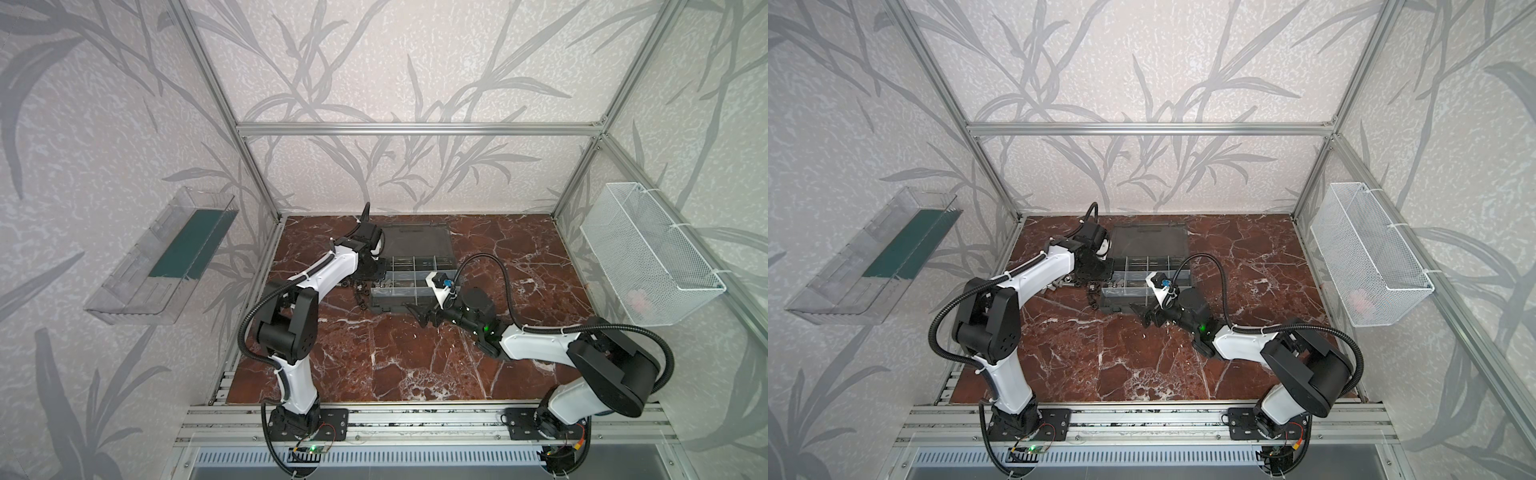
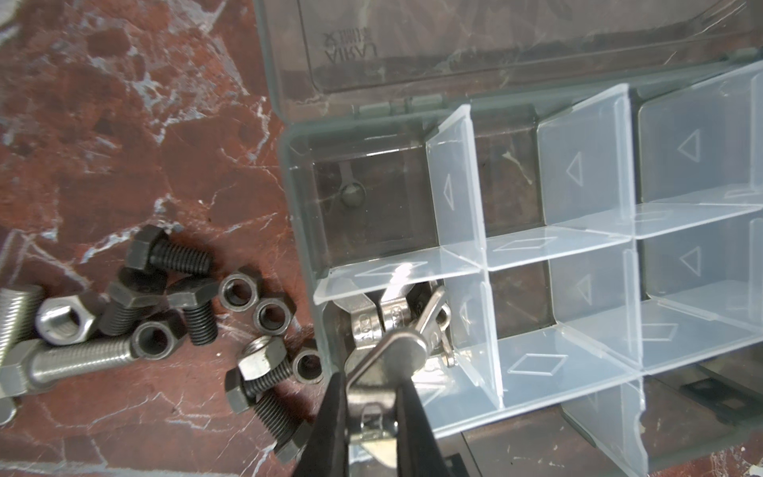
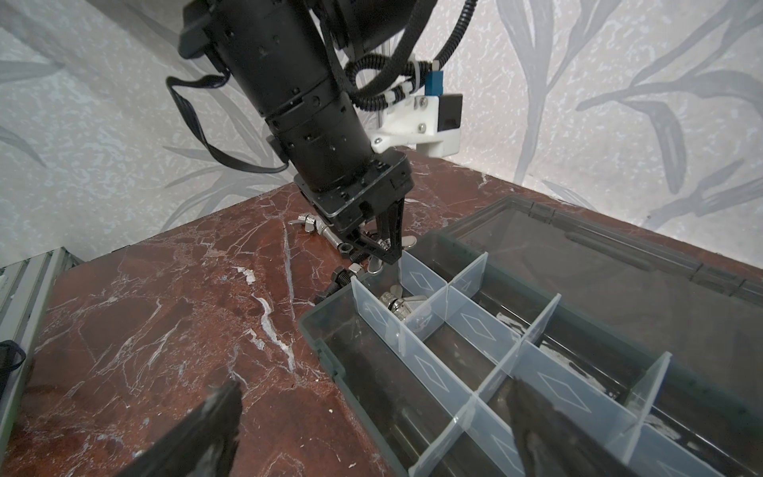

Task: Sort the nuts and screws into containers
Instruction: 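Carry the wing nut with the left gripper over the nearest compartment, then open the left gripper to drop the wing nut into the compartment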

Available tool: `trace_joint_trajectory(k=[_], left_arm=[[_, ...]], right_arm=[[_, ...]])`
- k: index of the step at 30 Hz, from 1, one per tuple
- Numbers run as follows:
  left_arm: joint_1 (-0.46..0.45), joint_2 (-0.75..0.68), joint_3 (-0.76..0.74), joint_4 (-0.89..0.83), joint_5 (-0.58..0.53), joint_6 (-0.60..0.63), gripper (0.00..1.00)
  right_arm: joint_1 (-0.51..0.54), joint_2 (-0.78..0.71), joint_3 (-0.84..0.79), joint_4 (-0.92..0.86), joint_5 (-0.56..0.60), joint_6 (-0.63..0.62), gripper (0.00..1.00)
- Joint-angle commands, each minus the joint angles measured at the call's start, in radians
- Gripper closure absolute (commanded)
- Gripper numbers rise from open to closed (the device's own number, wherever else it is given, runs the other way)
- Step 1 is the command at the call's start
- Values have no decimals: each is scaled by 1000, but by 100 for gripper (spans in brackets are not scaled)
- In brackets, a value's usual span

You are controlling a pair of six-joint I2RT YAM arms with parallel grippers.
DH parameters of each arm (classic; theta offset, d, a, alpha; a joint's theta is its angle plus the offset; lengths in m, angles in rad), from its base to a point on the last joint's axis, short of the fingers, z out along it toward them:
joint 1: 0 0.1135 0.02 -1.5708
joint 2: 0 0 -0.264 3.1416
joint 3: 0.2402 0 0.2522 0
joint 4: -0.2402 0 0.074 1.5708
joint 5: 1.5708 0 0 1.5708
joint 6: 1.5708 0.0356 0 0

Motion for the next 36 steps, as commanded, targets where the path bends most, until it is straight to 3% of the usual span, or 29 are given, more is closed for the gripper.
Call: trace_joint_trajectory(k=[1, 36], left_arm=[[-15, 21, 11, -9, 12, 9, 86], [-44, 77, 37, -47, 5, 29, 78]], right_arm=[[7, 8, 25, 8, 4, -8, 1], [7, 6, 25, 6, 5, -9, 1]])
